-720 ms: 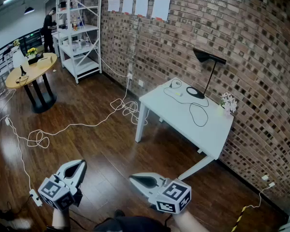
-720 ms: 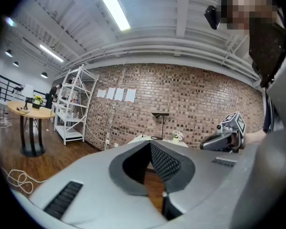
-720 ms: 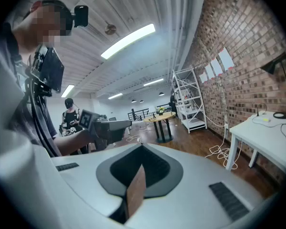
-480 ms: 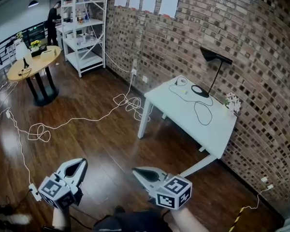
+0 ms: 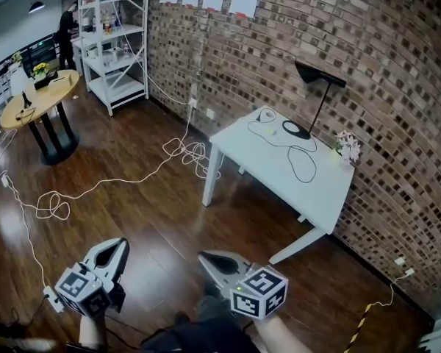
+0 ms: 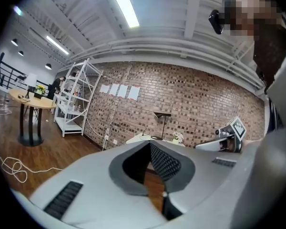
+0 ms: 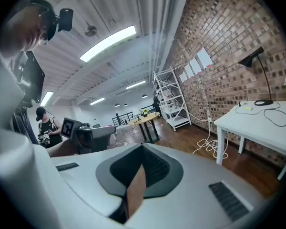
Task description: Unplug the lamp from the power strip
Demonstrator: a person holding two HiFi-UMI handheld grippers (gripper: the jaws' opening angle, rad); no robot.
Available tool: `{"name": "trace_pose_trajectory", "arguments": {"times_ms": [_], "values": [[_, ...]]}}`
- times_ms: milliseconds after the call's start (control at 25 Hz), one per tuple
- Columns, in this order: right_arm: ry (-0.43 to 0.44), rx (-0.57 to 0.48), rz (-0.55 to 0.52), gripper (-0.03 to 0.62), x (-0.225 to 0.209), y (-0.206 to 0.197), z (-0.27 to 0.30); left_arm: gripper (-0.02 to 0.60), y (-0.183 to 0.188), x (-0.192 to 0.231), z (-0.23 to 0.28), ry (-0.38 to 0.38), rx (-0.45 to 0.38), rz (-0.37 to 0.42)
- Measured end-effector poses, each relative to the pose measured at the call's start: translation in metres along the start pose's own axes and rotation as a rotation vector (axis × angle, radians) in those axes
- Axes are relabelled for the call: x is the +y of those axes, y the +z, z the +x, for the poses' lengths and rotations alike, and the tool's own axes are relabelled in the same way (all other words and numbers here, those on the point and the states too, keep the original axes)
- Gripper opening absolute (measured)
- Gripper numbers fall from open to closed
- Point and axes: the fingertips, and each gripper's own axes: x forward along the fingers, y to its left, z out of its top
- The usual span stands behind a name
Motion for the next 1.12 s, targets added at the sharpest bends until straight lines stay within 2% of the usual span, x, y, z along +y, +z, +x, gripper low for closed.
{"name": "trace_pose_trajectory", "arguments": {"times_ms": [120,320,360,480,520,760,880,920,1000,1120], "values": [[0.051,-0.008,0.016,-0.012,-0.003,0.004,0.001,-0.006,0.005,-0.007,0.017,-0.012,0.003,-0.010],[0.041,-0.012,0.064,-0.012,-0.026,0.004,0.009,-0.008,-0.007,0.016,0.033,-0.006,0.013,0.091],[0.031,-0.015,0.082,-0.012,-0.035,0.004,0.011,-0.006,-0.009,0.020,0.038,-0.002,0.019,0.097],[-0.016,-0.009,0.119,-0.012,-0.075,0.000,0.012,-0.008,-0.006,0.008,0.070,-0.013,0.073,0.005],[-0.024,-0.009,0.126,-0.012,-0.087,0.000,0.011,-0.008,-0.005,0.005,0.082,-0.021,0.089,-0.005],[-0.031,-0.021,0.155,-0.012,-0.151,0.008,0.010,-0.008,-0.003,-0.003,0.152,-0.074,0.138,0.026],[-0.039,-0.052,0.170,-0.012,-0.186,0.020,0.009,-0.008,-0.002,0.003,0.191,-0.097,0.142,0.136],[-0.039,-0.058,0.175,-0.012,-0.198,0.026,0.008,-0.008,0.002,-0.001,0.206,-0.104,0.144,0.147],[-0.033,-0.061,0.178,-0.012,-0.220,0.036,0.004,-0.008,0.014,-0.021,0.235,-0.124,0.165,0.115],[-0.020,-0.057,0.179,-0.012,-0.253,0.050,0.002,-0.006,0.020,-0.037,0.271,-0.140,0.181,0.131]]}}
